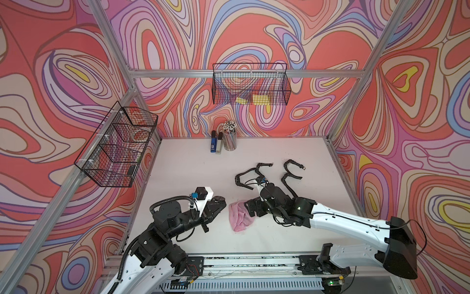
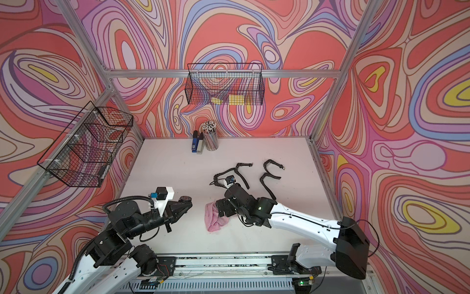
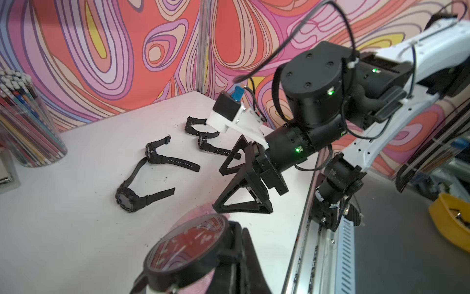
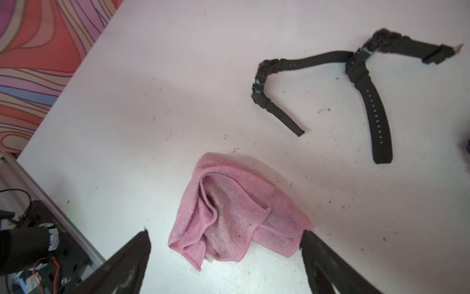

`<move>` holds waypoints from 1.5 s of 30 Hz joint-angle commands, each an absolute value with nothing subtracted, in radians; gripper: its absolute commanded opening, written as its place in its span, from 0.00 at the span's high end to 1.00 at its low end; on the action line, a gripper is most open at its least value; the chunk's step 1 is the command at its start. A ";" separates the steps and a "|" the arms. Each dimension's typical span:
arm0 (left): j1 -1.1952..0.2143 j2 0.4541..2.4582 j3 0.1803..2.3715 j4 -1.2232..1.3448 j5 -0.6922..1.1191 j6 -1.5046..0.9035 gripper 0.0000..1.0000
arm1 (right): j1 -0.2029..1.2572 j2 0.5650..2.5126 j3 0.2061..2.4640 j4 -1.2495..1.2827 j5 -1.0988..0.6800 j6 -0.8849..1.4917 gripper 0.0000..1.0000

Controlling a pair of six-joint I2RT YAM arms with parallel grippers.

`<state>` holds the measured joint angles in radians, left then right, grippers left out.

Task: Wipe the watch dial
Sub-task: Pick up the cleaning item at the center of the board.

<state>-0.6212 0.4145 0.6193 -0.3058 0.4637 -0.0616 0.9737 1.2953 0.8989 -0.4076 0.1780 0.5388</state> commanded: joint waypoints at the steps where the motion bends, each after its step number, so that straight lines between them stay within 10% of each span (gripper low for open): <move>1: -0.626 0.398 0.615 -0.361 0.475 0.210 1.00 | 0.930 1.348 0.911 -0.434 0.115 0.602 0.09; 20: -0.626 0.380 0.629 -0.538 0.428 0.789 1.00 | 0.919 1.707 0.996 -0.287 -0.144 0.576 0.25; 30: -0.627 0.358 0.620 -0.548 0.468 0.771 1.00 | 0.885 1.705 0.954 -0.218 -0.160 0.574 1.00; 45: -0.626 0.452 0.692 -0.662 0.638 0.714 1.00 | 0.845 1.110 0.944 -0.219 -0.346 0.350 1.00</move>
<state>-0.6224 0.4351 0.6472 -0.6136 0.5522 0.7395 0.8459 1.1294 0.9306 -0.1883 -0.2729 0.4183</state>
